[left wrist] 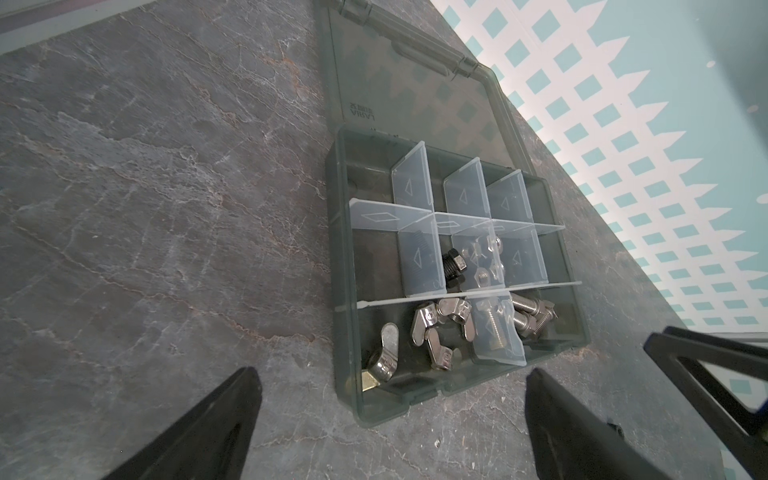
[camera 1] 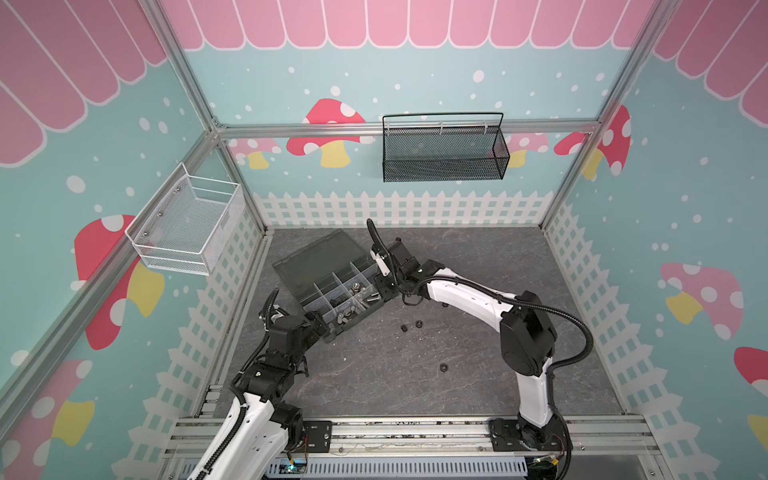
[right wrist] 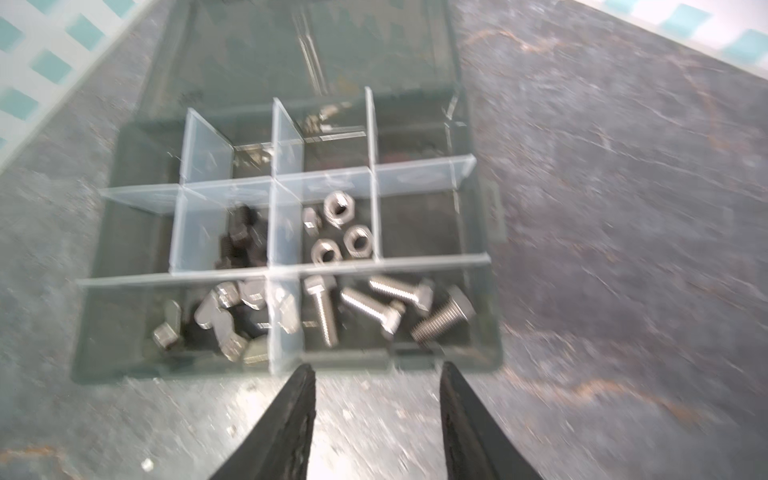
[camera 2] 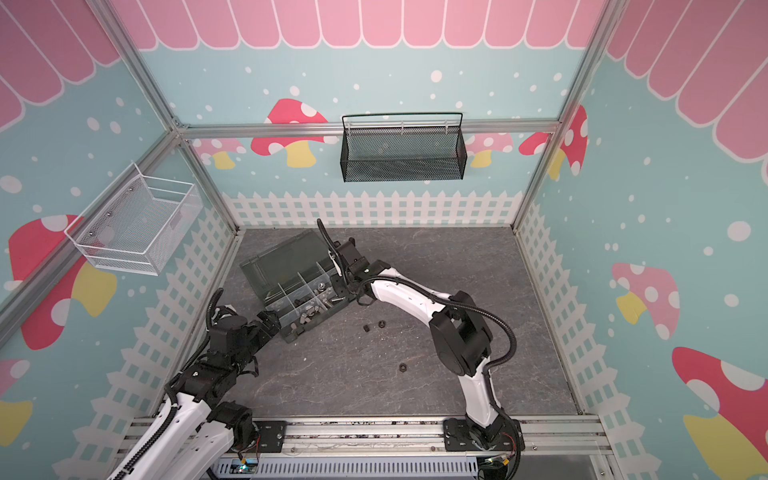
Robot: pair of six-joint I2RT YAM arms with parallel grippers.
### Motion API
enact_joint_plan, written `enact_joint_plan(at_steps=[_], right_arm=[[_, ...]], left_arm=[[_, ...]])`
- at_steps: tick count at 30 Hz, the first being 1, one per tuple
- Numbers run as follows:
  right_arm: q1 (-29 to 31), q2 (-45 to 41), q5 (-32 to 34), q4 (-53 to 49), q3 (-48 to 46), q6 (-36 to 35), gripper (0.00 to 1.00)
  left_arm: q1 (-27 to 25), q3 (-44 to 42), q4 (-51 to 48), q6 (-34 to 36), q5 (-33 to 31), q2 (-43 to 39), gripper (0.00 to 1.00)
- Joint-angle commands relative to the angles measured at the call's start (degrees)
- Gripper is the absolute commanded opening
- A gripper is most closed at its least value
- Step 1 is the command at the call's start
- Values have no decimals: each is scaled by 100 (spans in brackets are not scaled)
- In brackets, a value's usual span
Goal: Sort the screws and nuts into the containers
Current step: 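Open the right gripper to drop the nut into the compartment, then withdraw the right gripper while the left gripper reaches toward the dark nuts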
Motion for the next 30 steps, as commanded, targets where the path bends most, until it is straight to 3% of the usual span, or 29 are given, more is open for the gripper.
enact_joint_plan(at_steps=[1, 6, 11, 19, 30], right_arm=[[-3, -524, 535, 96, -499, 304, 62], [-124, -1191, 1193, 120, -1364, 719, 80], [-438, -2067, 1548, 398, -2391, 1069, 98], [-1284, -3432, 1326, 1036, -3884, 1559, 98], [-1411, -4108, 1901, 1081, -4519, 1920, 98]], left_arm=[[28, 261, -140, 84, 81, 113, 100], [-197, 567, -107, 167, 306, 590, 99], [-1234, 1056, -81, 292, -290, 1277, 97], [-2378, 2280, 44, 684, -188, 3299, 90], [-3131, 3782, -152, 1099, 499, 5927, 71]])
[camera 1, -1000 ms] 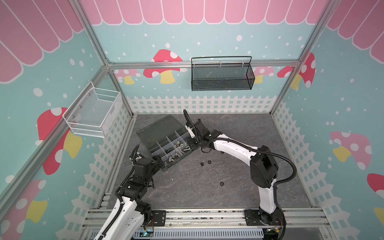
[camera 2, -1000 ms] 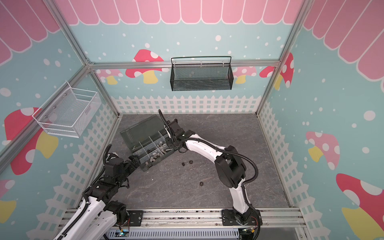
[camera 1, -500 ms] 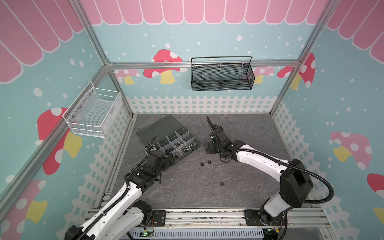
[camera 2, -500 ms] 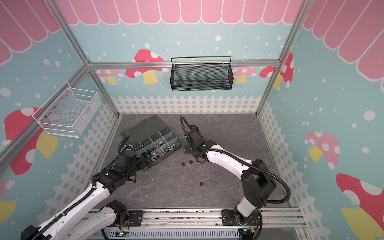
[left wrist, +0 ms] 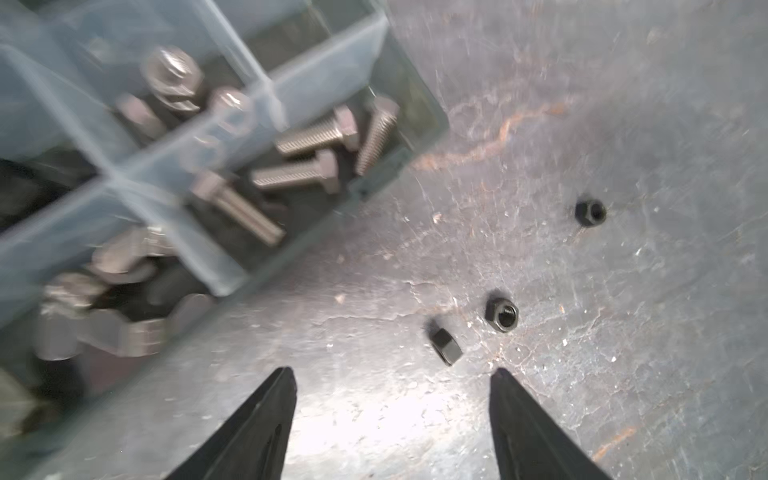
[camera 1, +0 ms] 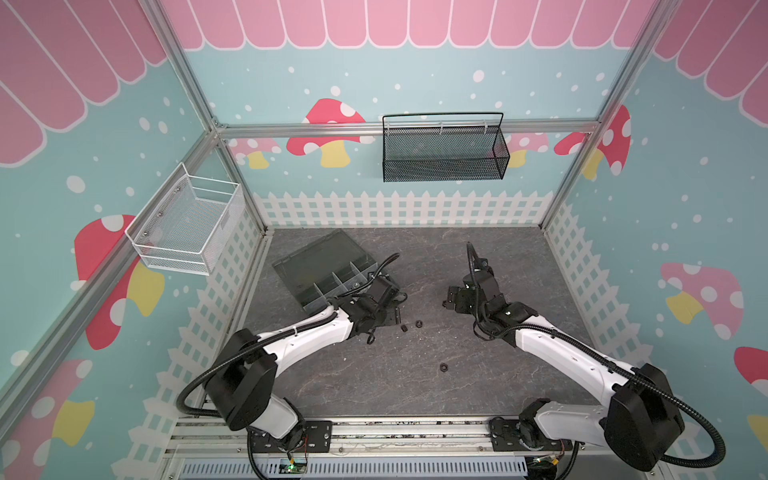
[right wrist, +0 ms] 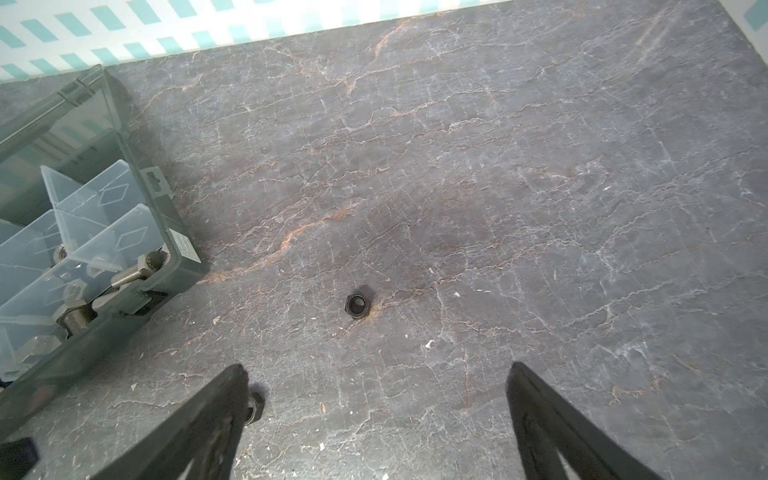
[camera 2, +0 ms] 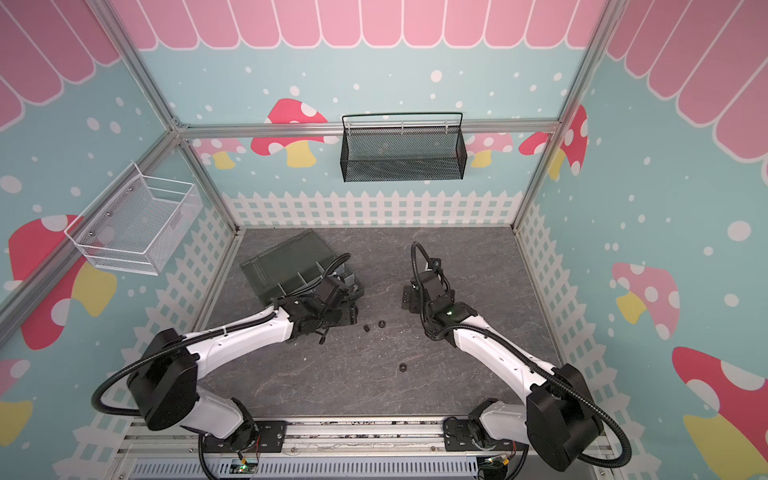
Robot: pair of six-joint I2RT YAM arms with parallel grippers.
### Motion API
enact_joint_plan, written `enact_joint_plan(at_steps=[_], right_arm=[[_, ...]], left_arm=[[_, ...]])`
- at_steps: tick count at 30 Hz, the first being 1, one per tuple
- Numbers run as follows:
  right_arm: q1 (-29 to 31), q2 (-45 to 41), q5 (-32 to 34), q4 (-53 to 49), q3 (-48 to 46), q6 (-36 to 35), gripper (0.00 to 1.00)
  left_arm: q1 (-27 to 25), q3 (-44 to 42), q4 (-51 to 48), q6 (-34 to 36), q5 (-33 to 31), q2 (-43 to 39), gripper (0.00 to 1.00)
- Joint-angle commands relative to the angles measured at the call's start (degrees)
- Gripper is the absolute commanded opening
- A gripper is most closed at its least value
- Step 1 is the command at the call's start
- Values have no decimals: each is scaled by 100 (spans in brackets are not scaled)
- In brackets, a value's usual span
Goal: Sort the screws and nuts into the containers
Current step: 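Withdraw the right gripper while the left gripper reaches toward the dark nuts, then lower the left gripper onto a dark hex nut and close on it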
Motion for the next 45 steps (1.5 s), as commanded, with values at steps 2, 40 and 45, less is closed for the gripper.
enact_joint_plan(at_steps=[2, 40, 45], right_arm=[[-32, -111, 311, 118, -108, 219, 98], [-33, 375, 234, 100, 27, 294, 98], [-34, 407, 199, 99, 63, 309, 98]], left_arm=[[-194, 453, -224, 221, 220, 579, 69], [-468, 1272, -797, 328, 121, 2031, 25], [-477, 1220, -820, 319, 121, 2016, 13]])
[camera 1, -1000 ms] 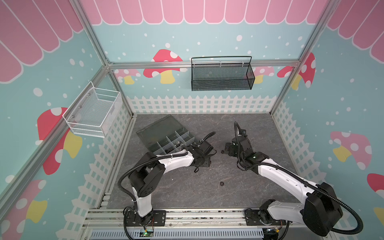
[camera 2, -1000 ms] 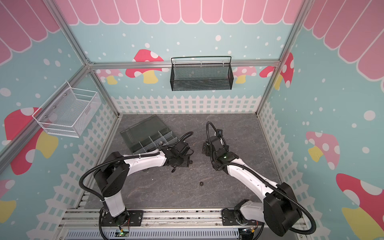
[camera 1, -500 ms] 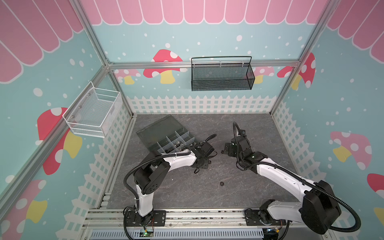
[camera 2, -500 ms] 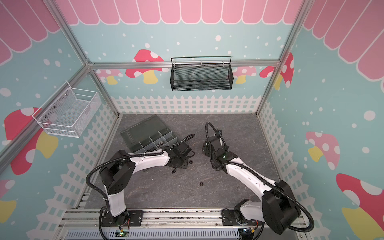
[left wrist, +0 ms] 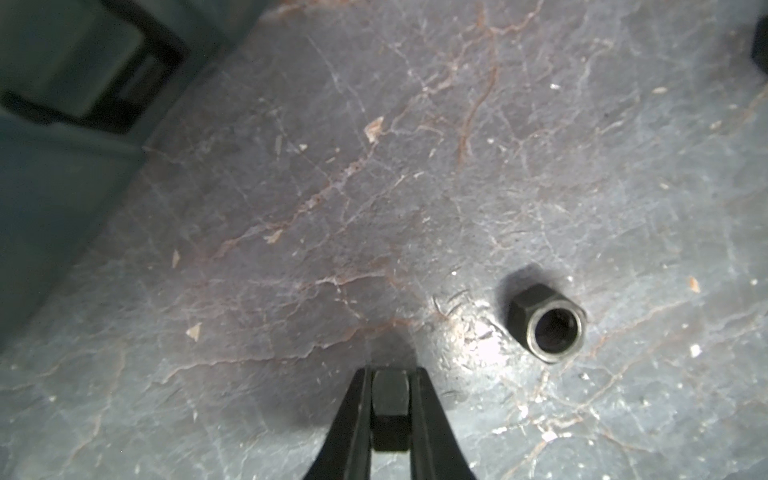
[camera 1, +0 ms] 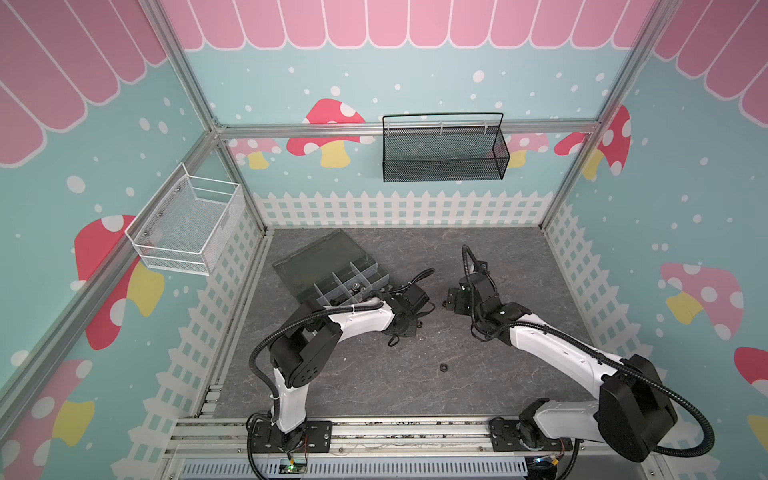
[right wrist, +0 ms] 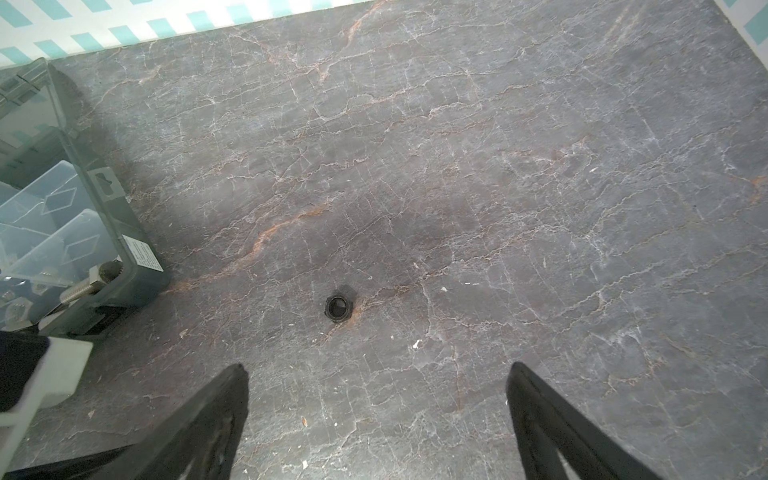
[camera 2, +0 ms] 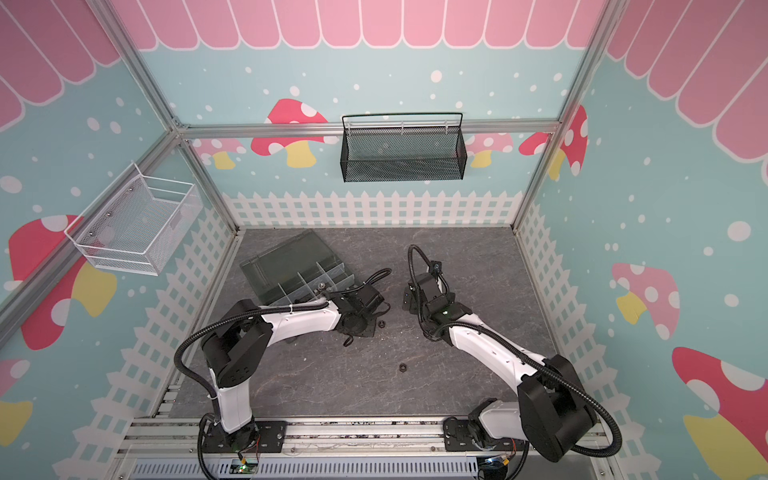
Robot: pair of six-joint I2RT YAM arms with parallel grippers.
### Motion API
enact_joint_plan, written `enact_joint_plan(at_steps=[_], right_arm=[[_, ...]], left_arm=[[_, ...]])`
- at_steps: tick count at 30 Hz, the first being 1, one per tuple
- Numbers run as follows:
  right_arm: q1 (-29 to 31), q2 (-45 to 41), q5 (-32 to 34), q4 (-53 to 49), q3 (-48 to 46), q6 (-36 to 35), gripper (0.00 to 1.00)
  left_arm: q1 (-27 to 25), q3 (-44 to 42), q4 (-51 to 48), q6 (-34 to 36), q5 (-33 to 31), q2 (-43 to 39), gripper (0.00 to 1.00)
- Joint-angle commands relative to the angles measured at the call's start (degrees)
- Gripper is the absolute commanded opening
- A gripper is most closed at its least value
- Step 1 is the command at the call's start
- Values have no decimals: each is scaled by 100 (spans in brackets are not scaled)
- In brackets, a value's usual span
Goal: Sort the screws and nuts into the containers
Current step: 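Lower the left gripper onto a dark hex nut and close on it, then lift the dark nut with the left gripper and carry it over the organizer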
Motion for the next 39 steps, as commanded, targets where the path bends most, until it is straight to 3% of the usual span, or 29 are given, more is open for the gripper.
enact_joint_plan(at_steps=[1, 8, 15, 25, 34, 39], right_arm=[[-36, 98, -2, 3, 116, 143, 98], [-33, 122, -63, -18, 180, 147, 98], [-32, 70, -77, -30, 156, 167, 98], [-30, 88, -342, -42, 156, 114, 98], [-31, 91, -458, -84, 190, 101, 98], [-38, 81, -466, -137, 167, 108, 98]], left_arm=[[-39, 26, -155, -33, -46, 95, 13], [-35, 24, -203, 76, -249, -44, 2], [169, -72, -321, 302, -828, -1080, 0], [1612, -432, -367, 695, -1301, -2178, 0], [2765, -349, -129, 995, -928, -2032, 0], [2995, -301, -137, 1063, -813, -1962, 0]])
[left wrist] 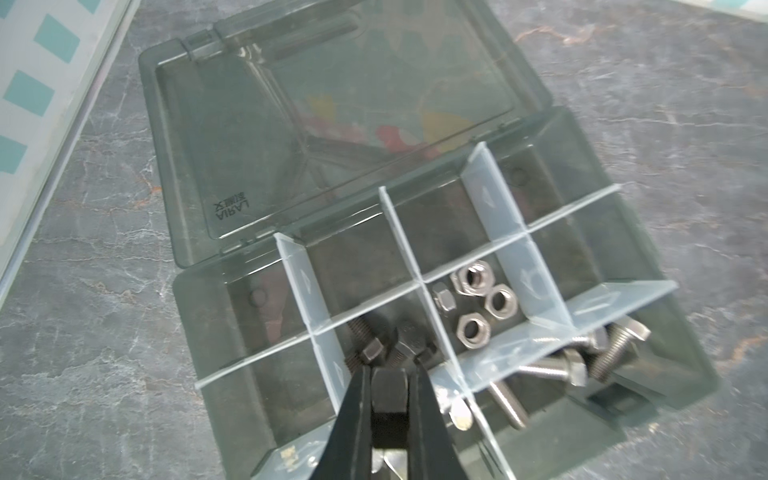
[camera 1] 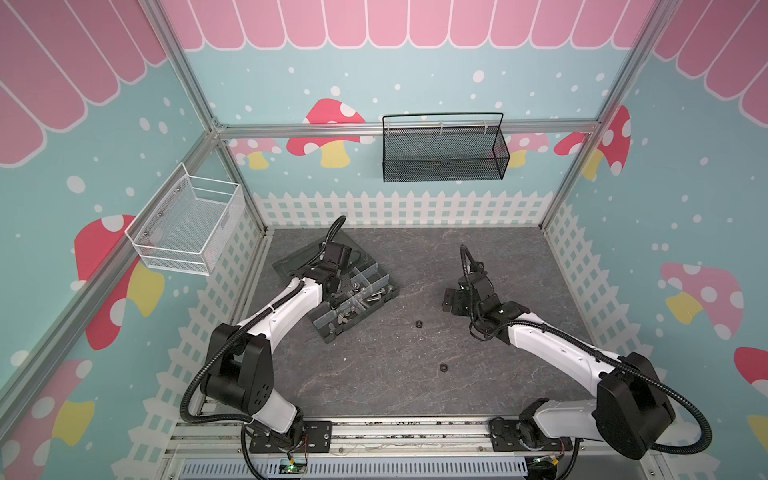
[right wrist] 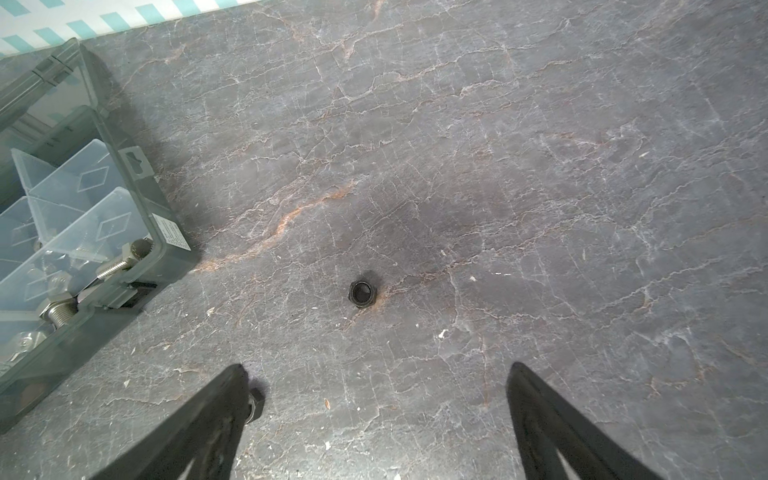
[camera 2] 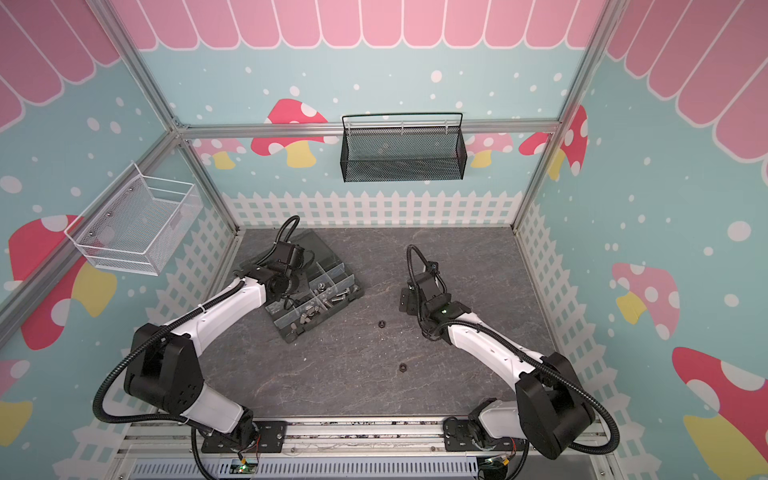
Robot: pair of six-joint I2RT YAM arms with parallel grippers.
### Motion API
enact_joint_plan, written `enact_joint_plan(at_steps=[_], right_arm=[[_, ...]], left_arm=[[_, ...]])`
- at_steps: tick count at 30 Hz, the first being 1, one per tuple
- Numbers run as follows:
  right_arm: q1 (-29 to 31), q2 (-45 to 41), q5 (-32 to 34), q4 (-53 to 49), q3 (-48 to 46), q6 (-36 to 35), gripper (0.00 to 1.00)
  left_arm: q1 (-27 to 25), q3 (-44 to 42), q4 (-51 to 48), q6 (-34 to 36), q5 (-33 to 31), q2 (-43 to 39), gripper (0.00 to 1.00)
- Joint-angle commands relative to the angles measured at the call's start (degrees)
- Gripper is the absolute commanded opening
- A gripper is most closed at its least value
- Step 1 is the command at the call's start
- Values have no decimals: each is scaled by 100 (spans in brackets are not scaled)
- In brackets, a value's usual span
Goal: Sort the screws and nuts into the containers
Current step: 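Lift the dark nut with the left gripper and carry it over the organizer, then open the left gripper to release the dark nut into a compartment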
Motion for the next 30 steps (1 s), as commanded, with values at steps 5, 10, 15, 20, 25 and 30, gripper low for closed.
enact_joint_plan(at_steps=[5, 10, 15, 20, 25, 30], right_arm=[[-30, -35, -10, -142, 117, 83, 98], [-35, -25, -55, -138, 93, 103, 98], [-35, -33, -81, -221, 71, 139, 98], [-31, -75, -97, -233, 13, 185, 98], [-37, -96, -120, -253, -4, 203, 98], [-37, -103, -95, -283, 7, 198, 98]], left_arm=[[253, -79, -60, 108, 192, -75, 0], [434, -426, -132, 39, 277, -242, 0], [482, -856, -162, -52, 320, -423, 0], [606, -1114, -153, -99, 299, -450, 0], [625, -1307, -150, -142, 249, -533, 12], [633, -1345, -145, -160, 320, -696, 41]])
